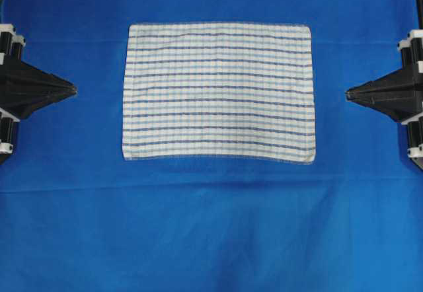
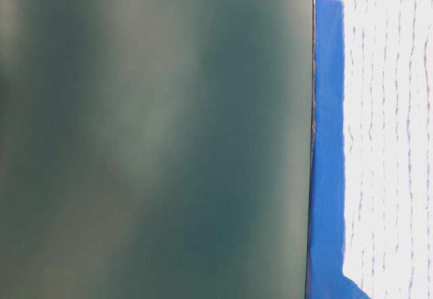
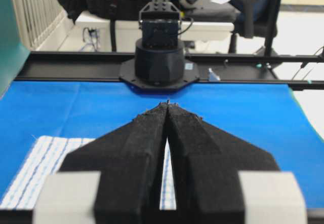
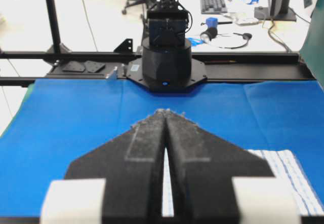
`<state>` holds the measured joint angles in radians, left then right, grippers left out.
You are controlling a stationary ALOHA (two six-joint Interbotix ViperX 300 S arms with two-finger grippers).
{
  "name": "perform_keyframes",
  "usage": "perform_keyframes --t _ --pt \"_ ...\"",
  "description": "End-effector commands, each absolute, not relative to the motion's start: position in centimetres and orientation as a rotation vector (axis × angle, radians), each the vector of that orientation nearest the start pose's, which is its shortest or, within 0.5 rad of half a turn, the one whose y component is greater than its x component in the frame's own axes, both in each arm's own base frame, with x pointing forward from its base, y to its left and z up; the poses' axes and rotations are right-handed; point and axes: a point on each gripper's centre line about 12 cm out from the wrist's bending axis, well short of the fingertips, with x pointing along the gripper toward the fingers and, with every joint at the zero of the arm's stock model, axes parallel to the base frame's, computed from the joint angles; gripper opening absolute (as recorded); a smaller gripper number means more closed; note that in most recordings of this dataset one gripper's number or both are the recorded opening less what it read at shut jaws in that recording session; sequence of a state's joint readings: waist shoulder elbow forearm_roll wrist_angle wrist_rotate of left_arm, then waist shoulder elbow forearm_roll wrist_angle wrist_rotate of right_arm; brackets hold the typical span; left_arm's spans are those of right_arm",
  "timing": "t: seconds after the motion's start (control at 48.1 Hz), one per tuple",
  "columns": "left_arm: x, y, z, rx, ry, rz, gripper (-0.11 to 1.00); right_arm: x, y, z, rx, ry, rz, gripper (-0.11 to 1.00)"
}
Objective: Fold the blue towel.
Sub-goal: 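Move both grippers to the towel's far corners and grasp them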
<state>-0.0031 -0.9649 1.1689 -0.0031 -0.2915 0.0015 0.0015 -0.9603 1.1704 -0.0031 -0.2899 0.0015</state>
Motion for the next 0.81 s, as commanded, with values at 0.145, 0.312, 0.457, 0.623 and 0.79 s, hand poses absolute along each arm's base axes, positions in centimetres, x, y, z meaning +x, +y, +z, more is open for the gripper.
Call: perform_keyframes --t 0.145,0.312,0.457,0.623,0.79 --pt "20.9 0.7 29.2 -0.03 -0.08 0.036 -0.01 21.1 -1.2 29.3 0.007 -0.028 -0.057 0.0" --pt "22.4 2.9 26.9 -0.044 0.019 0.134 -0.01 21.9 -3.6 28.3 0.023 0.032 -0.165 0.0" --pt "23.4 5.5 25.1 -0.075 0.101 0.238 0.0 22.0 -6.7 26.6 0.061 0.119 -0.297 0.0" --pt "24.1 8.6 22.7 -0.107 0.197 0.353 0.04 22.2 -10.0 24.3 0.105 0.221 -0.427 0.03" --pt "24.5 11.6 19.9 -0.135 0.274 0.459 0.42 22.7 -13.1 21.4 0.14 0.346 -0.524 0.51"
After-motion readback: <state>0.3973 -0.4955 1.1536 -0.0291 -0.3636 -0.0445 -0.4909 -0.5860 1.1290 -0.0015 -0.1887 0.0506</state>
